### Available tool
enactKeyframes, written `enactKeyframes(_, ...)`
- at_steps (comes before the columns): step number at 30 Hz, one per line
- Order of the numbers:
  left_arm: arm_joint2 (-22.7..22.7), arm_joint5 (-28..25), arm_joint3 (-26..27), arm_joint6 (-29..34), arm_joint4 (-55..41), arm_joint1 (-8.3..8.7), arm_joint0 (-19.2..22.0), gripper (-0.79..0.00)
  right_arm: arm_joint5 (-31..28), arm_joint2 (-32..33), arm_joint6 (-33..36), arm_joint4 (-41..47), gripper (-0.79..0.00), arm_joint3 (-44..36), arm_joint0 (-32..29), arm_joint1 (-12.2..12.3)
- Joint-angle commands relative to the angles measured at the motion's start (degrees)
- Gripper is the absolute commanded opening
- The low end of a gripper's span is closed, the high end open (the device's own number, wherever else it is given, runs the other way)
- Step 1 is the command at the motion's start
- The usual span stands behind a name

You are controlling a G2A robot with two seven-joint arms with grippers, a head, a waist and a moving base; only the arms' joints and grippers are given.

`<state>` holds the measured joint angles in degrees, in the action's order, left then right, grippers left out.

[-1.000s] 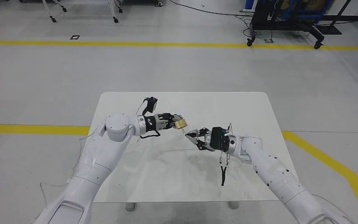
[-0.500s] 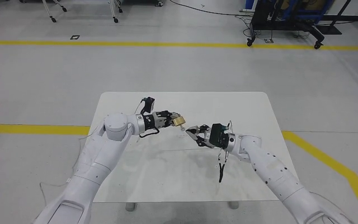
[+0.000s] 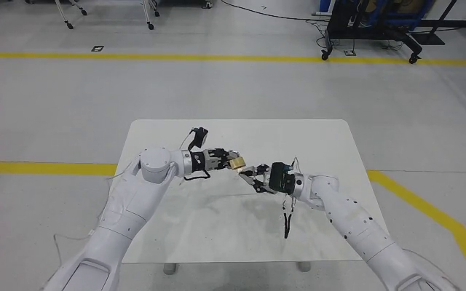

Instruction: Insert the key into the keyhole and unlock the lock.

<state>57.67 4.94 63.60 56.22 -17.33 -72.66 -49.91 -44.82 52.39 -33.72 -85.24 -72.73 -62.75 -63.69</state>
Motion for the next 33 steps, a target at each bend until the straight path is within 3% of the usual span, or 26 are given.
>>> enactKeyframes(1, 0.6, 0.0, 0.0, -1.5, -0.8, 0.01, -0.3, -0.785, -0.3, 0.1, -2.4, -0.4, -0.6, -0.8, -0.5, 0.1)
enactKeyframes(2, 0.9, 0.2, 0.1, -2.6, -1.7, -0.03, -0.7, -0.785, -0.6, 0.2, -4.3, -0.9, -0.095, -1.3, -0.9, 0.2)
enactKeyframes(3, 1.6, 0.7, 0.0, -4.6, -3.3, -0.11, -1.2, -0.785, -0.7, 0.4, -6.4, -1.5, 0.0, -1.6, -1.3, 0.4)
enactKeyframes(8, 3.3, 2.6, 0.5, -13.0, -11.1, -0.82, -3.9, -0.785, -0.8, 0.5, -8.2, -1.8, 0.0, -2.0, -1.5, 0.5)
enactKeyframes(15, 2.5, 0.8, 2.1, -18.6, -10.3, -1.39, -4.9, -0.785, -0.3, 0.6, -7.9, -1.9, 0.0, -2.1, -1.6, 0.5)
enactKeyframes(17, 2.5, 0.6, 2.1, -19.3, -10.0, -1.44, -5.0, -0.785, 11.1, 2.4, -0.1, -5.5, 0.0, -3.3, -2.6, 0.6)
enactKeyframes(19, 2.7, 0.6, 1.9, -19.3, -10.0, -1.44, -5.0, -0.785, 27.9, 3.6, 14.8, -11.7, 0.0, -9.1, -5.5, 0.5)
enactKeyframes(21, 2.7, 0.8, 1.8, -19.6, -9.2, -1.42, -4.8, -0.785, 33.2, 4.0, 21.7, -14.6, -0.234, -14.0, -7.9, 0.5)
enactKeyframes(22, 2.7, 0.8, 1.9, -19.8, -8.8, -1.41, -4.8, -0.785, 34.3, 4.4, 24.3, -15.8, -0.397, -15.3, -8.6, 0.6)
enactKeyframes(26, 2.5, 0.4, 2.5, -19.8, -7.8, -1.42, -5.0, -0.785, 35.9, 4.5, 28.7, -19.4, -0.536, -19.9, -10.5, 0.7)
enactKeyframes(29, 2.4, 0.3, 2.7, -20.1, -7.0, -1.44, -5.2, -0.785, 37.5, 3.7, 31.5, -21.3, -0.56, -21.4, -11.4, 0.4)
enactKeyframes(33, 2.2, 0.4, 3.1, -20.6, -5.6, -1.46, -5.2, -0.785, 34.4, 2.9, 31.8, -20.5, -0.619, -21.1, -10.4, 0.1)
